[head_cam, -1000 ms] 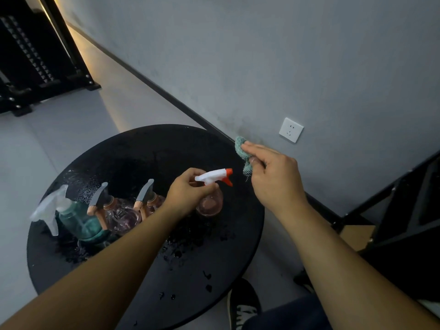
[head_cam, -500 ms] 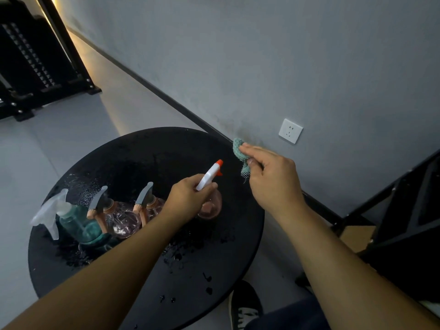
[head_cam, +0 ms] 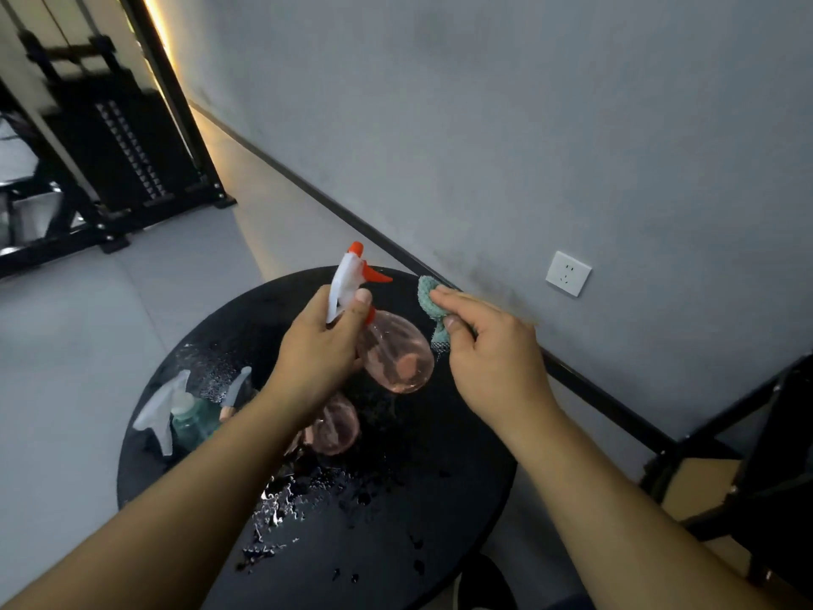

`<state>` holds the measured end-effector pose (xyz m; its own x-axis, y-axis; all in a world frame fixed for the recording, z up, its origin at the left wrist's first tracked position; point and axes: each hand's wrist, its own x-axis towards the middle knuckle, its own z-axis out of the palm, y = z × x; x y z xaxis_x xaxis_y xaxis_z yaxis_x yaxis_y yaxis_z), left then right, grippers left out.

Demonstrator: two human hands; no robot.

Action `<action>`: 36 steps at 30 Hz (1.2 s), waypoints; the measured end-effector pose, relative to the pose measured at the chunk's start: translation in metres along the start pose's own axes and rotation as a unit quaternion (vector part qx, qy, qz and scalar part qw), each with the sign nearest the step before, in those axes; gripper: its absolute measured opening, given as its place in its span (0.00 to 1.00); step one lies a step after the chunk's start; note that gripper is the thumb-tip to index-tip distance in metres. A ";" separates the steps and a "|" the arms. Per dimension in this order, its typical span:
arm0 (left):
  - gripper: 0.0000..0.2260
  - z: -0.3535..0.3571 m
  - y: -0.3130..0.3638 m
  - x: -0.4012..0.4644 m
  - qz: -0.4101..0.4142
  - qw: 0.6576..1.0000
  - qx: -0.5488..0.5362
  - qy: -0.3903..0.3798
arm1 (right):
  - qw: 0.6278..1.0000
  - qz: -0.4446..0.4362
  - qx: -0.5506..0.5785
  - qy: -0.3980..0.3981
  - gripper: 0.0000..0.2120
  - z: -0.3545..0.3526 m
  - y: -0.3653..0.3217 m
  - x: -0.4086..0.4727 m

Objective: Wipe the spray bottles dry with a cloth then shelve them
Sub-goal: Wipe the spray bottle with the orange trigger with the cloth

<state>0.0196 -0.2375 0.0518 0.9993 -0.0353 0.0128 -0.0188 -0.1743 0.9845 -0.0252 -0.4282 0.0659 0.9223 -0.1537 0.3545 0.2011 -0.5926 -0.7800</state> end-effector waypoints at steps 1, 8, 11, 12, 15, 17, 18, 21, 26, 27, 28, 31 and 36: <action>0.07 -0.005 0.006 -0.004 0.000 1.000 -0.014 0.003 | 1.000 -0.009 0.003 -0.006 0.19 0.005 -0.006 0.000; 0.07 -0.040 0.027 -0.022 -0.001 0.996 -0.073 0.040 | 0.995 -0.051 0.021 -0.088 0.19 0.042 -0.053 -0.003; 0.14 -0.058 0.027 -0.022 0.012 0.996 -0.055 0.071 | 0.987 -0.075 -0.020 -0.143 0.20 0.053 -0.071 0.000; 0.15 -0.064 0.028 -0.023 0.014 0.996 -0.051 0.078 | 0.983 -0.085 -0.033 -0.159 0.21 0.056 -0.076 0.001; 0.16 -0.079 0.026 -0.027 0.015 0.993 -0.054 0.106 | 0.969 -0.120 -0.074 -0.201 0.28 0.067 -0.091 -0.003; 0.15 -0.086 0.023 -0.030 0.013 0.990 -0.070 0.122 | 0.967 -0.130 -0.091 -0.200 0.30 0.076 -0.097 -0.005; 0.13 -0.090 0.023 -0.031 0.008 0.988 -0.086 0.128 | 0.970 -0.128 -0.089 -0.188 0.30 0.079 -0.098 -0.004; 0.07 -0.099 0.023 -0.032 -0.026 0.977 -0.157 0.141 | 0.985 -0.088 -0.057 -0.137 0.28 0.085 -0.097 0.000; 0.06 -0.107 0.021 -0.031 -0.040 0.972 -0.169 0.160 | 0.979 -0.115 -0.051 -0.158 0.26 0.102 -0.114 -0.004; 0.07 -0.107 0.020 -0.031 -0.042 0.971 -0.168 0.166 | 0.976 -0.126 -0.056 -0.166 0.26 0.106 -0.117 -0.005; 0.07 -0.108 0.020 -0.030 -0.044 0.969 -0.171 0.175 | 0.976 -0.129 -0.061 -0.167 0.27 0.108 -0.117 -0.005; 0.09 -0.112 0.024 -0.027 -0.046 0.958 -0.202 0.196 | 0.984 -0.098 -0.061 -0.134 0.27 0.107 -0.113 0.002; 0.07 -0.112 0.022 -0.026 -0.058 0.960 -0.192 0.193 | 0.977 -0.132 -0.063 -0.156 0.28 0.115 -0.115 -0.008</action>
<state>-0.0029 -0.1298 0.0926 0.9329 0.3426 -0.1109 0.0336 0.2237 0.9741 -0.0172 -0.2682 0.0935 0.9038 0.2538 0.3446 0.4206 -0.6753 -0.6059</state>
